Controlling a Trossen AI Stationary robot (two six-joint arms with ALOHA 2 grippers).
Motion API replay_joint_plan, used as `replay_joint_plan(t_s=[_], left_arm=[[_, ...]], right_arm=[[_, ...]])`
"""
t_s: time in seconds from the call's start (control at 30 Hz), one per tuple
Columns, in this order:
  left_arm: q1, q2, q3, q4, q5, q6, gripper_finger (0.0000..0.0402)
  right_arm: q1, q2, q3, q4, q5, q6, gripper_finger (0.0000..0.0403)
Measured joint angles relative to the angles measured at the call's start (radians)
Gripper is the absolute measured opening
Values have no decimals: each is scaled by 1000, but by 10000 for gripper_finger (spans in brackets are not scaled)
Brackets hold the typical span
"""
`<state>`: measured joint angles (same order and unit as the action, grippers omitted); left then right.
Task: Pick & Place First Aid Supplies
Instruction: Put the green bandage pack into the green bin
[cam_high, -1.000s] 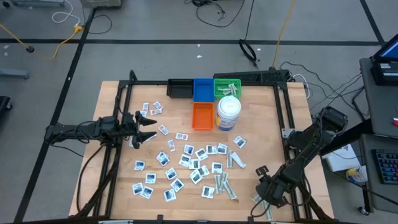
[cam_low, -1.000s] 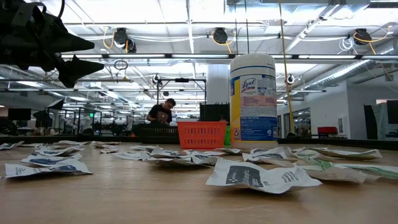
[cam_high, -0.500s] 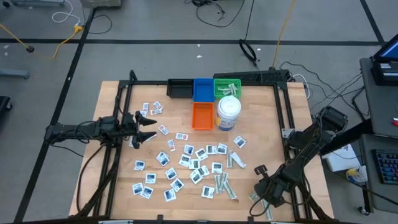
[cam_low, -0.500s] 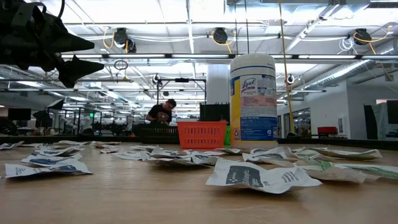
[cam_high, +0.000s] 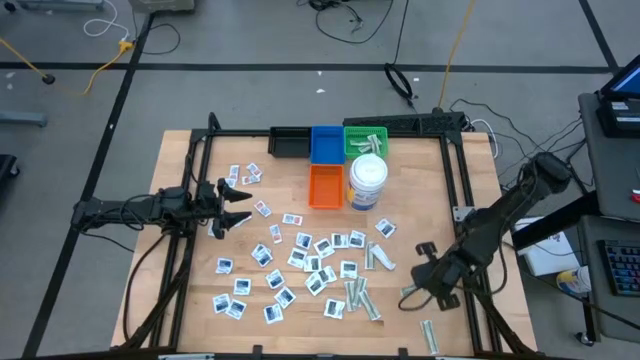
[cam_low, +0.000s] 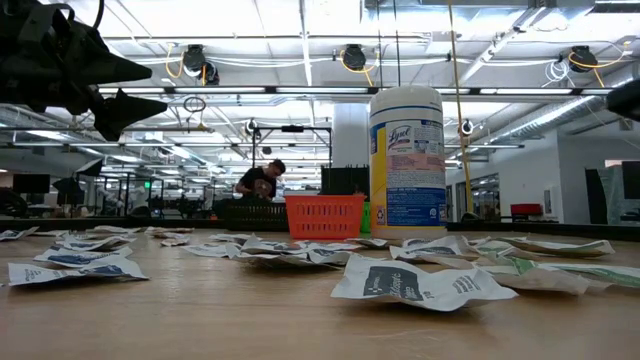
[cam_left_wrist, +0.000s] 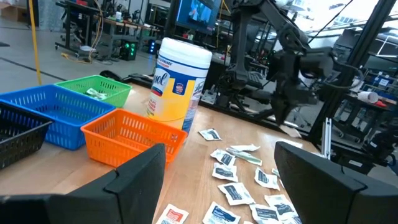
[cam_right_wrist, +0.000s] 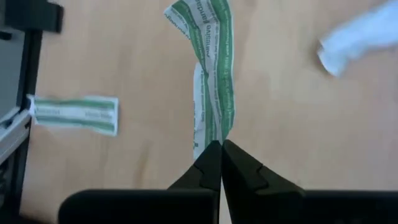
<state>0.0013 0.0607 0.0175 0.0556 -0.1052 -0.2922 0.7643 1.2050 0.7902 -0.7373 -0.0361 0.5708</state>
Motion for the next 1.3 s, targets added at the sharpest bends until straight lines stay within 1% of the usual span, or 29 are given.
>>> replay_joint_plan(t_s=[0.07,0.23,0.47,0.73,0.93,1.07,1.3], left_arm=[[0,0,0,0,0,0,306],[0,0,0,0,0,0,306],[0,0,0,0,0,0,306],[0,0,0,0,0,0,306],[0,0,0,0,0,0,305],[0,0,0,0,0,0,305],[0,0,0,0,0,0,305]], right_arm=[[-30,-25,0,-46,-21,-8,0],[-95,-79,0,-175,-20,-16,0],[-216,-117,0,-250,-18,-7,0],[-449,-132,1,-300,-14,-25,0],[-636,-133,1,-307,37,-102,0],[-760,-133,1,-307,42,-144,0],[-954,-133,1,-296,40,-141,0]])
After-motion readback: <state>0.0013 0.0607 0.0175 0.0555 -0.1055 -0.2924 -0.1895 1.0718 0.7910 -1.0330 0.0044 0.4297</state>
